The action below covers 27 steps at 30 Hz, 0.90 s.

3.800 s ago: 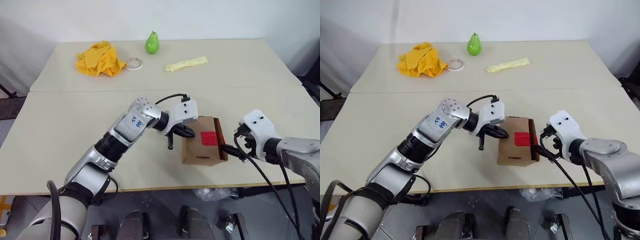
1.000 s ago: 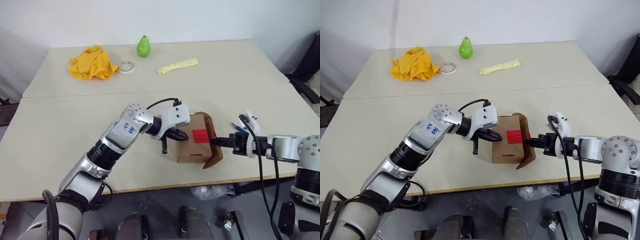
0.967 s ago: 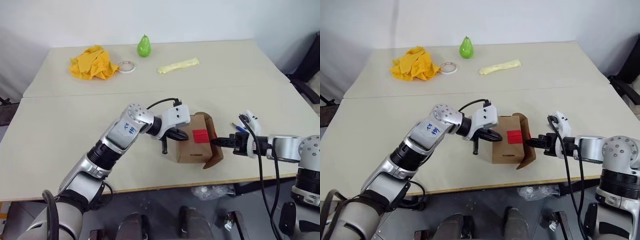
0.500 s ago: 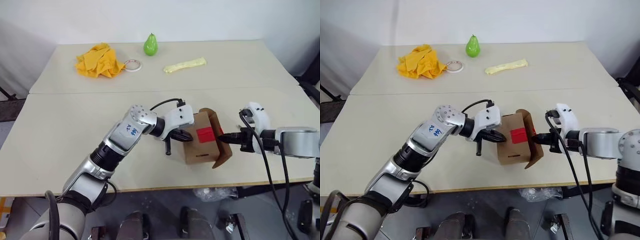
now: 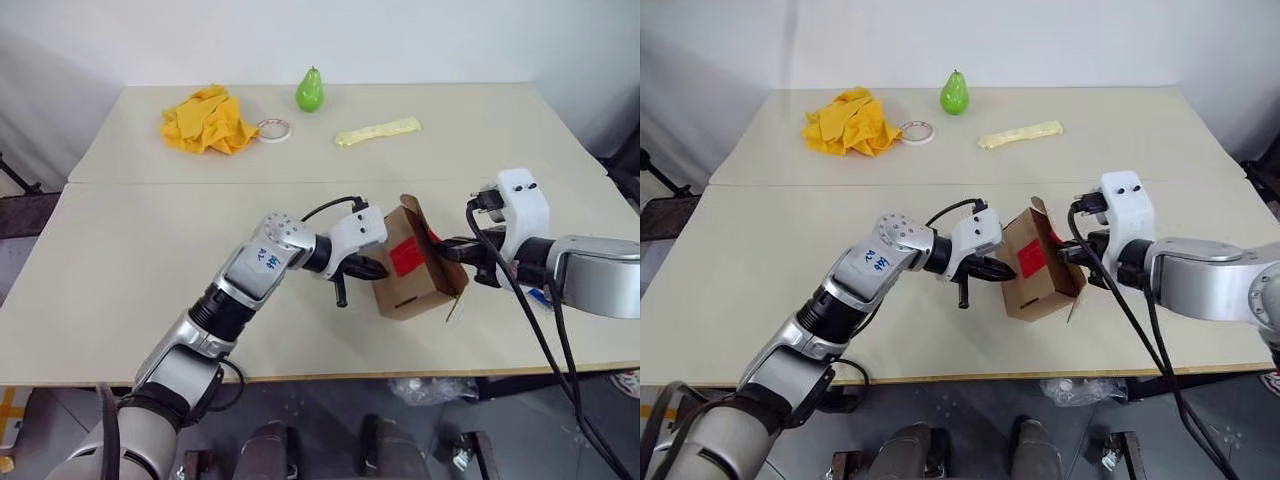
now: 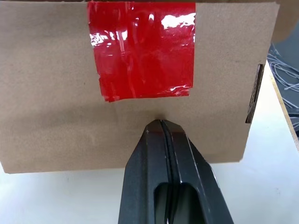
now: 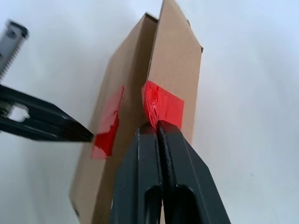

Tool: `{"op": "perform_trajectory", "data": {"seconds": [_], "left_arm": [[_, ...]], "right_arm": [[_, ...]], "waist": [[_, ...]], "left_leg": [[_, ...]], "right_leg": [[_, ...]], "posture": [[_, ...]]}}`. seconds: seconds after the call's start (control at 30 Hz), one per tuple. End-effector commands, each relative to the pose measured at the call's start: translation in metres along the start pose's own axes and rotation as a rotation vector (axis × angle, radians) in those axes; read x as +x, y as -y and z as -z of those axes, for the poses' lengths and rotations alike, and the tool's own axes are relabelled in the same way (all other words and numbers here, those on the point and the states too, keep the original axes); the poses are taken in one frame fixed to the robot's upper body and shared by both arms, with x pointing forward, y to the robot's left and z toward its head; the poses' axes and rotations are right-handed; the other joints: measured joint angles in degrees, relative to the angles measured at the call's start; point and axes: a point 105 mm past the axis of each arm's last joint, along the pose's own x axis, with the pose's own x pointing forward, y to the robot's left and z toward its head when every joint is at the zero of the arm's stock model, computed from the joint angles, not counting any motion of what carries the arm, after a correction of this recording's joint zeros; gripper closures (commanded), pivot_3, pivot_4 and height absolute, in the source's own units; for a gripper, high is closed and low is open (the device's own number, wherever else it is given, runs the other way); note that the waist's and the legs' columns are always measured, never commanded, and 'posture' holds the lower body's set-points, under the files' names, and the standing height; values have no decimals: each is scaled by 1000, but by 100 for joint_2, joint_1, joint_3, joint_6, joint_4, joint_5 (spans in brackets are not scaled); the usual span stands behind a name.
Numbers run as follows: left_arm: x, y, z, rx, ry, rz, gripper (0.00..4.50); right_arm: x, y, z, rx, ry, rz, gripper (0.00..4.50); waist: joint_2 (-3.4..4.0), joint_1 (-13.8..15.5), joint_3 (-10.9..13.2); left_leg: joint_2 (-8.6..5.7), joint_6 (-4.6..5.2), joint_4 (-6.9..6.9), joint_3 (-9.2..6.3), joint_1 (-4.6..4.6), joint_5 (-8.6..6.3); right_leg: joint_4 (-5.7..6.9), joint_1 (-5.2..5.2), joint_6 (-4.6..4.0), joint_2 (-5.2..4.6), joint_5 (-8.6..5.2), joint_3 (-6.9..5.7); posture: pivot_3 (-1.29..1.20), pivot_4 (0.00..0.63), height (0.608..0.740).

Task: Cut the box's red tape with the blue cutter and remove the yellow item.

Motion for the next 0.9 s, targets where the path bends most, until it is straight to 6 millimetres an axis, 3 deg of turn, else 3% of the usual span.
{"op": "perform_trajectory", "data": {"seconds": [0.03,0.3,0.43,0.73,0.9], "left_arm": [[5,-6,2,8,-11,-57,4500],[-2,-16,-1,8,9,-95,4500],[-14,-19,-13,-4,82,-74,4500],[-65,0,-61,-195,336,211,4500],[-48,10,-66,-142,309,224,4500]], "right_arm": [[-8,-30,-3,-62,12,-110,4487],[-18,-24,-15,-128,40,-39,4487],[-17,-24,-6,-117,40,-11,4487],[-15,-28,2,-46,82,42,4487],[-12,-31,2,-7,104,60,4487]], "waist": [[0,-1,0],[-1,-8,1],[-3,-3,2],[-4,-19,3],[-5,-19,3]], "left_leg": [[1,1,0,0,0,0],[0,5,-1,-1,-47,-3],[-15,6,6,3,-89,-2],[-13,-5,6,4,-88,4],[-17,-9,7,5,-86,6]], "right_leg": [[-2,0,0,0,0,-1],[13,-42,3,0,2,-7],[19,-83,12,1,7,-10],[19,-83,12,14,6,-10],[21,-81,14,15,7,-7]], "posture": [[0,150,740],[0,150,740],[0,150,740],[0,150,740],[0,150,740]]}}
